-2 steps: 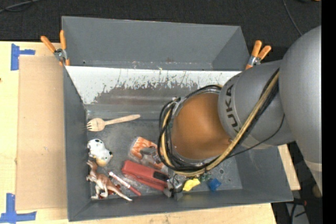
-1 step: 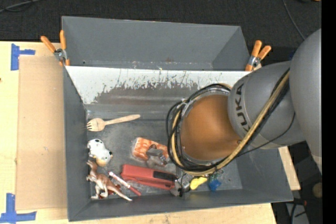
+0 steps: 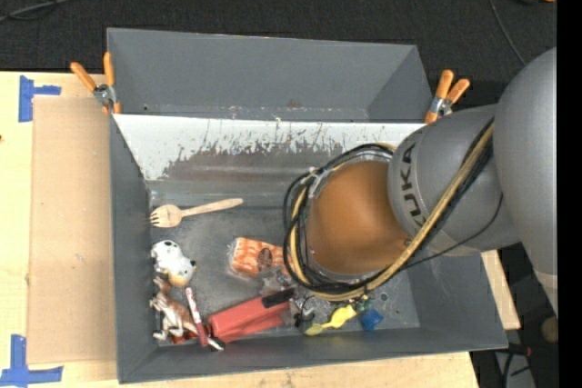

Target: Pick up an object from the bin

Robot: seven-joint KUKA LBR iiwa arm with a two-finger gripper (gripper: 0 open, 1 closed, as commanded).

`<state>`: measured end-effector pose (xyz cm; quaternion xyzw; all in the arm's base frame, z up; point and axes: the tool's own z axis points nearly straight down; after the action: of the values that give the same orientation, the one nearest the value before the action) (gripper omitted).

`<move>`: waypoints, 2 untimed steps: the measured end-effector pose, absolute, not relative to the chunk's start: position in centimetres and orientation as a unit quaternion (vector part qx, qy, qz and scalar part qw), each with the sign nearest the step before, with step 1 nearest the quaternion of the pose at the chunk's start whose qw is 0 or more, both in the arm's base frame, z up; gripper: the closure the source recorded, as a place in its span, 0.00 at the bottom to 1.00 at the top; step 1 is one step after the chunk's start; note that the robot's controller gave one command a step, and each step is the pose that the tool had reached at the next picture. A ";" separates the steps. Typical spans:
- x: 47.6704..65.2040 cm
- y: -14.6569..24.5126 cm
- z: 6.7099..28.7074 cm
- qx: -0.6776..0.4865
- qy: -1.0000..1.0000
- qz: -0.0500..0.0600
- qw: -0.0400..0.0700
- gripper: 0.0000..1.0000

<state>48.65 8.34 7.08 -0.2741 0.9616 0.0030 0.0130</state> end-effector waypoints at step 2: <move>48.7 8.2 7.1 -0.278 0.961 0.003 0.015 1.00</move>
Offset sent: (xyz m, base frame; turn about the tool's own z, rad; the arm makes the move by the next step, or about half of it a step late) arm -0.0010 -0.0037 -0.0001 -0.0176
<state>48.69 8.23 7.09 -0.2776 0.9606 0.0034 0.0146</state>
